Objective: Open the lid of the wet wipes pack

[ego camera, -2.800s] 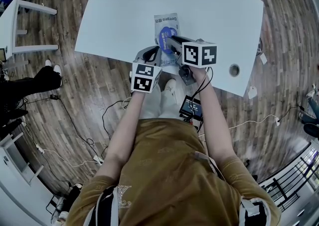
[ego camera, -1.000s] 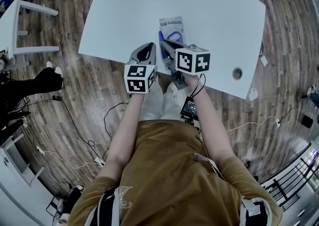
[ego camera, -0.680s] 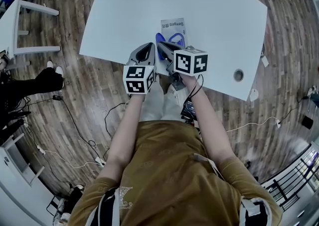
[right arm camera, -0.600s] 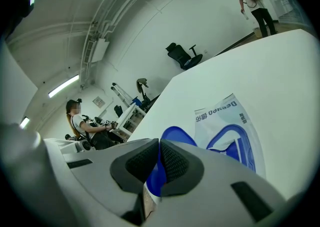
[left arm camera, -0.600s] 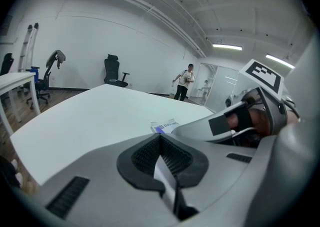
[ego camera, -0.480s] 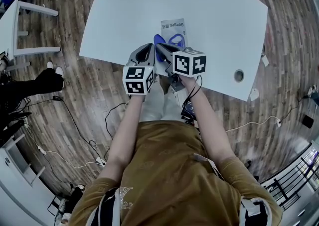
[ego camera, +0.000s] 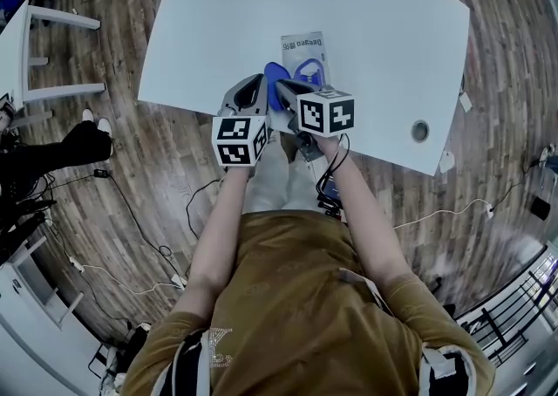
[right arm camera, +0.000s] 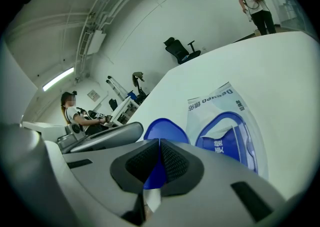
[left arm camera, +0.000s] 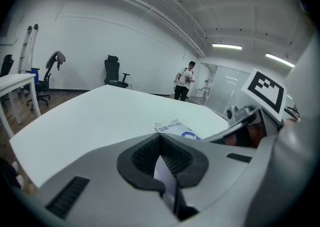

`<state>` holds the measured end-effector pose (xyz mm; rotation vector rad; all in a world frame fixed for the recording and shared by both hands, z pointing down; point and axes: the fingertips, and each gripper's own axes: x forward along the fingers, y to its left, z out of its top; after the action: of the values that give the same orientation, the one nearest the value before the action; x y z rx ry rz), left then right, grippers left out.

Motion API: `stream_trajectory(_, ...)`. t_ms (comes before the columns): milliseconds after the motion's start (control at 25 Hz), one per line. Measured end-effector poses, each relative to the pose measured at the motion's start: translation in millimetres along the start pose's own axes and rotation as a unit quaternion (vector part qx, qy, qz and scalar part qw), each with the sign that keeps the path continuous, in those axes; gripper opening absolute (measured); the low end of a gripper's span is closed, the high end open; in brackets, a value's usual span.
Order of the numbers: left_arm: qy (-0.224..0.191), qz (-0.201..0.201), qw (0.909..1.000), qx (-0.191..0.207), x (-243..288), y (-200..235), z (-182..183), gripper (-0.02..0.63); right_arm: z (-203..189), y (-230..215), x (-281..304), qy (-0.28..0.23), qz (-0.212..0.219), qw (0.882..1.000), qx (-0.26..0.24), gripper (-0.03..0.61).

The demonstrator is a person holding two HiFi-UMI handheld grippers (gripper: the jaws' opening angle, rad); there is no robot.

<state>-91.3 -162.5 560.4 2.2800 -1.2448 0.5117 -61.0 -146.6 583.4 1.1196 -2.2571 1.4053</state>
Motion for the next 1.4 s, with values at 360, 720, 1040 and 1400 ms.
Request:
stream_trajectory(360, 0.018, -0.002, 0.9998, 0.005, 2.3, -1.9, -10.5, 0.002, -6.0, -5.9, 0.9, 0.004, -0.026, 1.000, -0.011, 0.020)
stream_trajectory(720, 0.050, 0.003, 0.9987, -0.001, 6.3, 4.6, -28.4, 0.002, 2.8, -6.0, -20.2, -0.025, -0.033, 0.999, -0.024, 0.020)
stream_trajectory(1040, 0.074, 0.018, 0.9969, 0.019, 11.6, 5.3, -43.8, 0.002, 19.5, -15.0, -55.1, -0.084, -0.094, 0.984, -0.124, 0.020)
stream_trajectory(1400, 0.073, 0.031, 0.9958, 0.045, 10.1, 1.5, -45.6, 0.002, 31.6, -19.6, -97.1, -0.138, -0.137, 0.969, -0.154, 0.020)
